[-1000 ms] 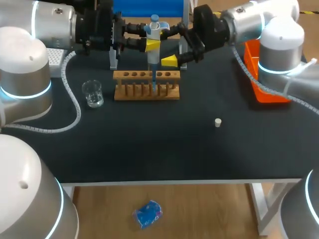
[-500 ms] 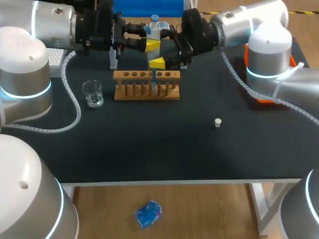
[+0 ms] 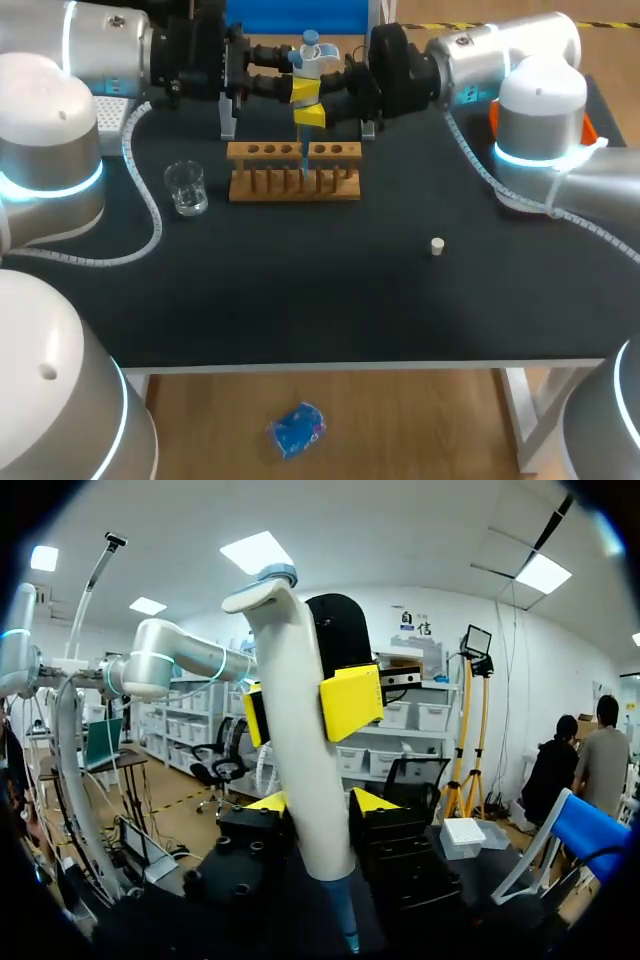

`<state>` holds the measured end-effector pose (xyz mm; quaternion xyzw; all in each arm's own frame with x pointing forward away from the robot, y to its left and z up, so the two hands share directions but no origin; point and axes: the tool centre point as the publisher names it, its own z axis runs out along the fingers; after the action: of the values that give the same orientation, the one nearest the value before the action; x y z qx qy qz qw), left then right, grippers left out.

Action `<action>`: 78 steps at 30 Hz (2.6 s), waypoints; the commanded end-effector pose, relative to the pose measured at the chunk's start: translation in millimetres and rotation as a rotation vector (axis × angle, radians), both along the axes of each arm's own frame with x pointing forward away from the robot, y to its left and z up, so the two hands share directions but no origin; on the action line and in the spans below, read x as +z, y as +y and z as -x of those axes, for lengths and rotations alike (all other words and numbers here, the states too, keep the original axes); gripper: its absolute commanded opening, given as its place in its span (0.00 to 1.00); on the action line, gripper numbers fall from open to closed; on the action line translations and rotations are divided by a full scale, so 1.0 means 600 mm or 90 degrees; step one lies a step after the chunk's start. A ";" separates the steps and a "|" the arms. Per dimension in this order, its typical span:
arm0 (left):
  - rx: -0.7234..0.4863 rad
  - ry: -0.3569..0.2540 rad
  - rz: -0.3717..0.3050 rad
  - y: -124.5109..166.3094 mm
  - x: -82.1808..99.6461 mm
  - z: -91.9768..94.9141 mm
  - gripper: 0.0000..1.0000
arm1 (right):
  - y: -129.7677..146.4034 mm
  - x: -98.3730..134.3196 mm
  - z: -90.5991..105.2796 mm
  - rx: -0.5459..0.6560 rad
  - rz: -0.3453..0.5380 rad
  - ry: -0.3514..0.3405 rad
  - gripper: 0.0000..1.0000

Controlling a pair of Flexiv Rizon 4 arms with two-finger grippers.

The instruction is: Invert the test tube, pick up the pipette, mount the tip to pipette, aspirate from beaker and dispense into the tube, eject the tip, return the pipette, and cap with the stopper.

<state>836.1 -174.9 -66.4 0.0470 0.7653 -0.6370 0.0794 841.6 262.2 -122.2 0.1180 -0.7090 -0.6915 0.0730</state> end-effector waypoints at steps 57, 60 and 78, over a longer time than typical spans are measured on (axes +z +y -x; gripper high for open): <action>-0.002 0.000 0.001 -0.004 -0.001 0.007 1.00 | -0.271 0.003 -0.074 -0.097 0.052 -0.029 0.00; -0.002 0.000 0.001 -0.004 -0.001 0.007 1.00 | -0.271 0.003 -0.074 -0.097 0.052 -0.029 0.00; -0.002 0.000 0.001 -0.004 -0.001 0.007 1.00 | -0.351 -0.006 -0.108 -0.107 0.007 -0.007 0.00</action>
<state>831.7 -176.8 -65.9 0.0481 0.7657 -0.6367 0.0769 899.1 80.2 -124.2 0.0557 -0.7278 -0.6835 0.0081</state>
